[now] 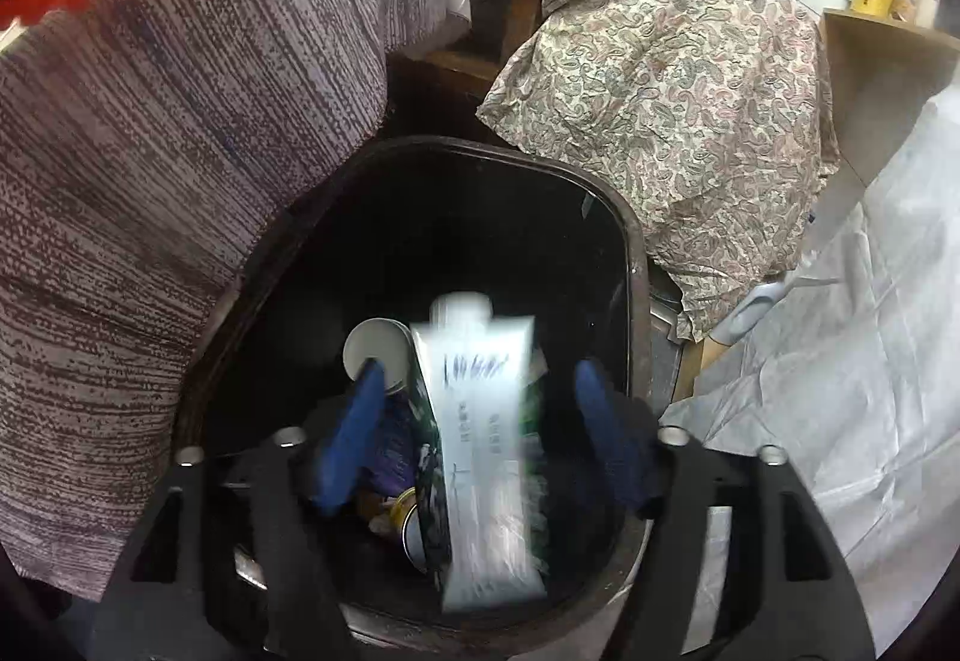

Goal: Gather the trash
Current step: 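Carry the carton and orange net to the bin and open both tools, then move both tools back over the table toward the snack bags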

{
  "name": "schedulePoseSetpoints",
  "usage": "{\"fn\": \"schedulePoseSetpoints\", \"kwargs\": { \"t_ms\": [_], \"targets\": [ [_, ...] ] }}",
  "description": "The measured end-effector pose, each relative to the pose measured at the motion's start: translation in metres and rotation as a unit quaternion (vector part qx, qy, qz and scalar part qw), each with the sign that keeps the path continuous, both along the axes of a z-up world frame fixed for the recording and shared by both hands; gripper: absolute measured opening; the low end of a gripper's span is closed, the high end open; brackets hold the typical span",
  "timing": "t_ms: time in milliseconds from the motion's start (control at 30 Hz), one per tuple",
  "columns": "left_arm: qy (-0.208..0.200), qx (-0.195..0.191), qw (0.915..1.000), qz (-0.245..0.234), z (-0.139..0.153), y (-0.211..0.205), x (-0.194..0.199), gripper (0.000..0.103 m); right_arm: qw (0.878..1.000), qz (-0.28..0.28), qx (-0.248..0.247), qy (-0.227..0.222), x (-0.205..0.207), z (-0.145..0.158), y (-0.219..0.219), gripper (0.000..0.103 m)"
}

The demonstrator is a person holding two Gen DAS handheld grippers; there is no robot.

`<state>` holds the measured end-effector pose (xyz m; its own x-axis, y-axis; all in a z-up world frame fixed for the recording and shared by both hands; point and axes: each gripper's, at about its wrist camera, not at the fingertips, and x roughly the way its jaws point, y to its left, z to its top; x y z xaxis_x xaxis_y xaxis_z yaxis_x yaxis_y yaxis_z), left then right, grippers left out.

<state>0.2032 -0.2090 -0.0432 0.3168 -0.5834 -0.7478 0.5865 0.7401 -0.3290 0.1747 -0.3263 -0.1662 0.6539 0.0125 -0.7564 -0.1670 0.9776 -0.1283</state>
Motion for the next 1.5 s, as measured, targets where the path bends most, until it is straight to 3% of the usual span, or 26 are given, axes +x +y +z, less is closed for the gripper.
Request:
{"fn": "schedulePoseSetpoints", "kwargs": {
  "t_ms": [333,567,700,767,967,1100,1233,1500],
  "targets": [
    [0.001,0.021,0.9996,-0.020,-0.011,-0.030,0.003,0.023,0.999,-0.017,-0.032,-0.014,-0.038,0.025,-0.015,0.071],
    [0.005,0.065,0.9972,-0.036,-0.035,-0.056,0.005,0.024,0.998,-0.042,-0.029,-0.021,-0.072,0.046,-0.032,0.072],
    [0.000,0.069,0.9961,-0.054,-0.038,-0.063,0.000,0.039,0.997,-0.064,-0.032,-0.027,-0.082,0.054,-0.044,0.076],
    [-0.008,0.058,0.9966,-0.059,-0.034,-0.063,-0.003,0.060,0.997,-0.074,-0.029,-0.027,-0.085,0.056,-0.051,0.078],
    [-0.018,0.025,0.9985,-0.044,-0.016,-0.050,-0.006,0.081,0.992,-0.124,-0.023,-0.011,-0.089,0.051,-0.075,0.079],
    [-0.024,0.004,0.9989,-0.040,-0.003,-0.042,-0.011,0.088,0.991,-0.131,-0.012,-0.009,-0.094,0.049,-0.077,0.079],
    [-0.051,0.009,0.9980,-0.037,0.013,-0.034,-0.020,0.088,0.992,-0.123,-0.012,-0.018,-0.095,0.053,-0.071,0.080],
    [-0.099,0.009,0.9950,-0.009,0.051,0.004,-0.025,0.094,0.992,-0.108,0.016,-0.064,-0.089,0.089,-0.055,0.085]
  ]
}}
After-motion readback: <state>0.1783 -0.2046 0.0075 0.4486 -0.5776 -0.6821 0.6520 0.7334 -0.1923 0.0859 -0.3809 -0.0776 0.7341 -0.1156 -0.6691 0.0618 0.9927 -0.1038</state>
